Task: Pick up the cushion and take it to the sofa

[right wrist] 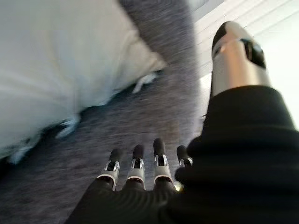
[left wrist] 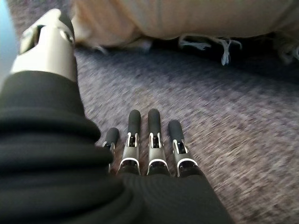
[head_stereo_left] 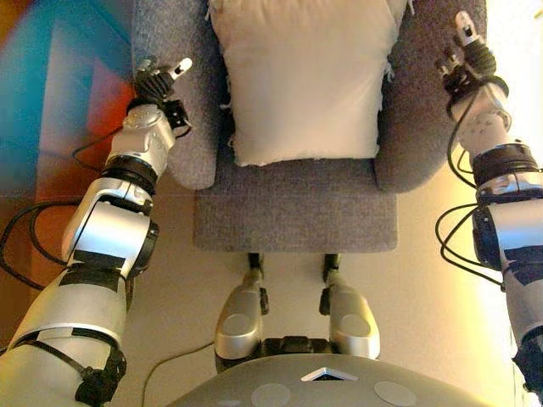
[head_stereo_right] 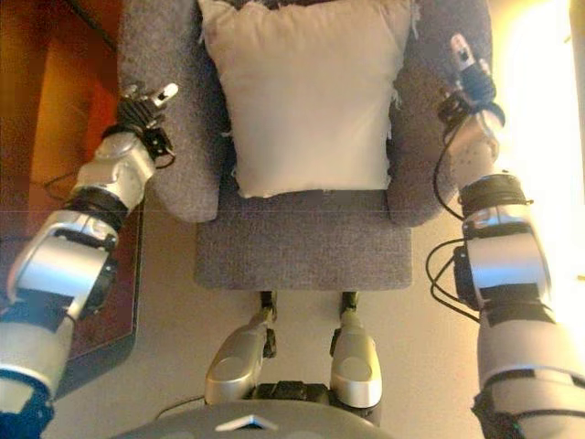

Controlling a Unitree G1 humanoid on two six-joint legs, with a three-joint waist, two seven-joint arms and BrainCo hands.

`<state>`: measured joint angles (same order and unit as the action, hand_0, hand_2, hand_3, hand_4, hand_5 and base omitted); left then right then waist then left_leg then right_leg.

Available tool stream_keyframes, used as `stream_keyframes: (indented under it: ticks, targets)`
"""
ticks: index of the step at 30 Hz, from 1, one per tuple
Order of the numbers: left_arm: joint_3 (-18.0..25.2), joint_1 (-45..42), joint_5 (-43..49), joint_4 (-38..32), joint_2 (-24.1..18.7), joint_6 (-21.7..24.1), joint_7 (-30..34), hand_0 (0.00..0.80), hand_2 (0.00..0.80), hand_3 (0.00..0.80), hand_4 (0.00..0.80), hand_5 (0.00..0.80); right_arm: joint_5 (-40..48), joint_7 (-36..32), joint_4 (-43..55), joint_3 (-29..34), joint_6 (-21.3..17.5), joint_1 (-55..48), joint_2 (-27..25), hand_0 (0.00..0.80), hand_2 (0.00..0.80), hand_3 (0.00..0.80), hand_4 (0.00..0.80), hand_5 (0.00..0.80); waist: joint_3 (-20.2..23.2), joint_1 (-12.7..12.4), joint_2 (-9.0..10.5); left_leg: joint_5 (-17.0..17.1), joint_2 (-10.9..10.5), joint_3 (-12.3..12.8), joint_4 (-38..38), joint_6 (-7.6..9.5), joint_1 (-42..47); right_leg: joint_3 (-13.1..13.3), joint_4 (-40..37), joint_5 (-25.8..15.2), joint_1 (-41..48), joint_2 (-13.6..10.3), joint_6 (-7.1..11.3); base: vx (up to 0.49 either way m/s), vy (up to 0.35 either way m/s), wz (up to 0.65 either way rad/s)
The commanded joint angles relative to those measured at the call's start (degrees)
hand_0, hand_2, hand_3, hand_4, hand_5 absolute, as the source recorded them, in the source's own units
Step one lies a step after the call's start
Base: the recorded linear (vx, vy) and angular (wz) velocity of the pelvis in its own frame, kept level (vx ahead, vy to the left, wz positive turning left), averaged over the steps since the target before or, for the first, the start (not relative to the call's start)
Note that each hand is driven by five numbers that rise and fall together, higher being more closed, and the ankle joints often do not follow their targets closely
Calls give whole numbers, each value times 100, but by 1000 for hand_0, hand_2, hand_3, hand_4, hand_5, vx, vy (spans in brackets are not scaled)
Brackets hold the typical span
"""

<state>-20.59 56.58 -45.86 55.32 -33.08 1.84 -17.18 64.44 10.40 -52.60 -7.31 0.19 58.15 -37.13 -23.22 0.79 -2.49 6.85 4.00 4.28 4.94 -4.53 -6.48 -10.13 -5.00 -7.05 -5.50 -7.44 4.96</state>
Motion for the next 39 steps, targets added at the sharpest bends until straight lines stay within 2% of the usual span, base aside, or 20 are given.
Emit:
stream_keyframes:
  ticks: [1, 3, 5, 7, 10, 12, 15, 18, 21, 23, 24, 26, 28, 29, 30, 31, 34, 36, 39]
  targets:
    - [484, -449, -52, -599, -338, 964, -487, 0, 0, 0, 0, 0, -353, -192, 874, 300, -658, -690, -379, 0, 0, 0, 0, 0, 263, -8, 123, -361, -79, -23, -129, -227, 85, 46, 612, 372, -283, -403, 333, -24, -48, 4]
    - [800, -959, 143, -1147, -361, 1191, -658, 0, 0, 0, 0, 0, -604, -334, 1544, 714, -1028, -1385, -327, 0, 0, 0, 0, 0, 306, -32, 163, -394, -100, -58, -130, -194, 138, 14, 595, 392, -202, -402, 330, 9, -82, 3]
    - [1267, -1742, 483, -1702, -193, 1602, -718, 0, 0, 0, 0, 0, -1133, -237, 2442, 1241, -1425, -2327, -47, 0, 0, 0, 0, 0, 409, -76, 234, -438, -130, -128, -152, -146, 221, -19, 576, 398, -84, -410, 354, 81, -108, 10]
    - [1672, -2421, 925, -2387, 39, 1878, -733, 0, 0, 0, 0, 0, -1707, -76, 3065, 1582, -1640, -3018, 147, 0, 0, 0, 0, 0, 521, -129, 286, -490, -134, -150, -168, -104, 317, -66, 563, 419, 39, -411, 350, 94, -74, 11]
    - [2008, -3428, 1555, -3332, 356, 2150, -663, 0, 0, 0, 0, 0, -2420, 221, 3622, 1967, -1703, -3917, 462, 0, 0, 0, 0, 0, 730, -173, 317, -539, -106, -150, -162, -71, 496, -126, 545, 465, 263, -369, 323, 84, -57, 9]
    - [2030, -4047, 1728, -3753, 532, 2057, -543, 0, 0, 0, 0, 0, -2797, 484, 3794, 2144, -1587, -4550, 572, 0, 0, 0, 0, 0, 865, -197, 342, -552, -88, -141, -146, -51, 640, -153, 512, 467, 430, -339, 321, 68, -59, 4]
    - [2042, -4810, 1831, -3865, 734, 1816, -128, 0, 0, 0, 0, 0, -2798, 479, 3751, 2356, -1341, -5349, 920, 0, 0, 0, 0, 0, 1075, -200, 375, -563, -54, -94, -122, -14, 851, -193, 454, 451, 658, -302, 329, 66, -61, 2]
    - [1963, -5411, 1988, -3621, 872, 1769, 106, 0, 0, 0, 0, 0, -2836, 596, 3529, 2275, -994, -5938, 1340, 0, 0, 0, 0, 0, 1249, -177, 390, -582, -32, -33, -109, 25, 1050, -167, 420, 439, 848, -255, 311, 45, -68, 0]
    - [1949, -5835, 1951, -3191, 985, 1629, 463, 0, 0, 0, 0, 0, -3019, 733, 2921, 1936, -892, -6335, 1753, 0, 0, 0, 0, 0, 1384, -160, 412, -612, -36, 45, -96, 46, 1231, -99, 361, 427, 1036, -211, 277, 23, -63, -4]
    - [1819, -5969, 2120, -2758, 1110, 1359, 566, 0, 0, 0, 0, 0, -2800, 723, 2336, 1612, -687, -6431, 1981, 0, 0, 0, 0, 0, 1443, -164, 411, -635, -37, 78, -90, 52, 1334, -84, 318, 420, 1154, -195, 251, 16, -45, -4]
    - [1749, -6007, 2141, -2454, 1180, 1321, 610, 0, 0, 0, 0, 0, -2877, 648, 1920, 1543, -638, -6444, 2040, 0, 0, 0, 0, 0, 1476, -168, 411, -651, -37, 105, -86, 55, 1388, -74, 300, 422, 1211, -184, 242, 32, -42, -9]
    - [1648, -6056, 2043, -1698, 1375, 783, 634, 0, 0, 0, 0, 0, -3338, 370, 912, 1396, -171, -6400, 2054, 0, 0, 0, 0, 0, 1564, -198, 406, -677, -38, 136, -74, 68, 1483, -65, 254, 438, 1331, -165, 227, 32, -40, -17]
    - [1588, -5993, 2292, -935, 1567, 604, 829, 0, 0, 0, 0, 0, -3658, 226, 21, 1153, -46, -6323, 2088, 0, 0, 0, 0, 0, 1603, -214, 405, -698, -32, 167, -67, 87, 1546, -54, 245, 454, 1391, -155, 222, 16, -33, -12]
    - [1453, -5971, 2577, -571, 1641, 422, 939, 0, 0, 0, 0, 0, -3878, 59, -286, 1001, 199, -6296, 2144, 0, 0, 0, 0, 0, 1627, -219, 405, -707, -27, 174, -64, 94, 1572, -45, 240, 465, 1424, -147, 218, 12, -31, -4]
    - [1323, -5946, 2645, -343, 1655, 394, 1046, 0, 0, 0, 0, 0, -3890, -5, -530, 866, 188, -6273, 2175, 0, 0, 0, 0, 0, 1634, -222, 404, -711, -26, 181, -64, 100, 1590, -46, 239, 472, 1443, -145, 213, 2, -34, -3]
    - [1123, -5927, 2785, -14, 1706, 149, 1288, 0, 0, 0, 0, 0, -3922, -84, -841, 706, 329, -6247, 2239, 0, 0, 0, 0, 0, 1654, -221, 403, -715, -21, 188, -63, 111, 1606, -37, 236, 479, 1463, -139, 205, -4, -26, -4]
    - [905, -5901, 3025, 903, 1902, 127, 1342, 0, 0, 0, 0, 0, -4253, -440, -1583, 517, 391, -6182, 2422, 0, 0, 0, 0, 0, 1689, -196, 375, -761, -23, 204, -40, 146, 1675, 1, 213, 507, 1513, -125, 202, 2, -8, -4]
    - [929, -5881, 2981, 1461, 1977, -237, 1260, 0, 0, 0, 0, 0, -4595, -620, -1910, 355, 573, -6142, 2503, 0, 0, 0, 0, 0, 1714, -173, 364, -776, -21, 220, -32, 152, 1703, 22, 205, 518, 1530, -123, 198, 11, 11, -9]
    - [1269, -5854, 2902, 1931, 1999, -834, 1347, 0, 0, 0, 0, 0, -4876, -832, -2146, 154, 709, -6108, 2569, 0, 0, 0, 0, 0, 1745, -173, 366, -800, -23, 216, -25, 148, 1731, 25, 186, 545, 1568, -134, 182, 16, 19, -6]
